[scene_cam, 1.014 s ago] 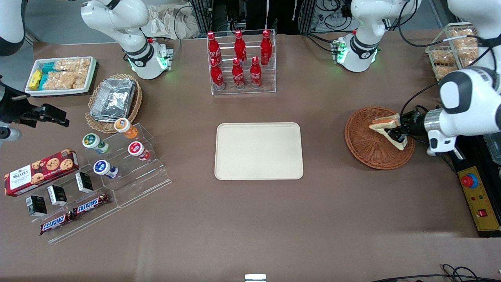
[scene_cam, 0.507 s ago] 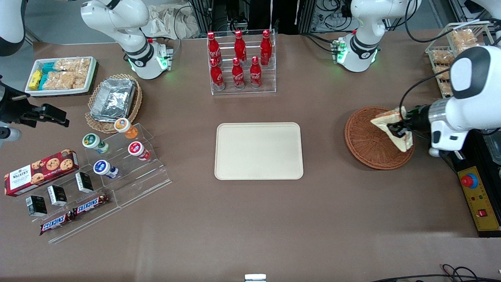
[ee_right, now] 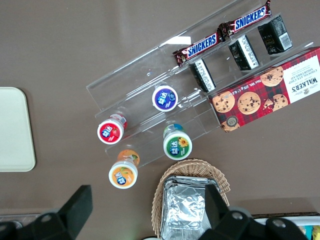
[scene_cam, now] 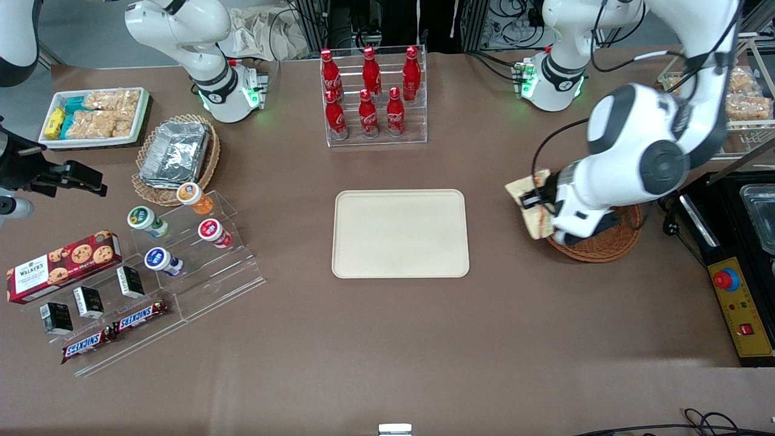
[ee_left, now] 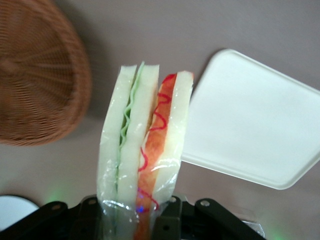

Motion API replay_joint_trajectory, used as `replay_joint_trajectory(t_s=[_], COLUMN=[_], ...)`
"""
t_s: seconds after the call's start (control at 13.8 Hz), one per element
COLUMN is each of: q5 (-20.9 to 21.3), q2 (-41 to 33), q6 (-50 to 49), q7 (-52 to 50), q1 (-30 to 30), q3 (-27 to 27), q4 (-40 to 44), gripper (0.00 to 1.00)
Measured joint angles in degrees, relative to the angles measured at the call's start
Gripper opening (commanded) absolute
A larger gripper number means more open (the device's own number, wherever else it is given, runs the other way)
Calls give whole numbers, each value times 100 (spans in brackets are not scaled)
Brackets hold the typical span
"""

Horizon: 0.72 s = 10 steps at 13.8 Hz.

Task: Place sandwich from basket to tray
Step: 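Carry the sandwich over the cream tray with the left gripper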

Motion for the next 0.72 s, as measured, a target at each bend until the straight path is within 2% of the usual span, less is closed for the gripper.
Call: replay_joint_trajectory(t_s=[0.22, 0.72], q5=[226, 1121], q2=[688, 1975], q6=[682, 1316], q7=[0, -6], q1=[-281, -940], q3=[-285, -299], q4=[3, 224], gripper=[33, 33])
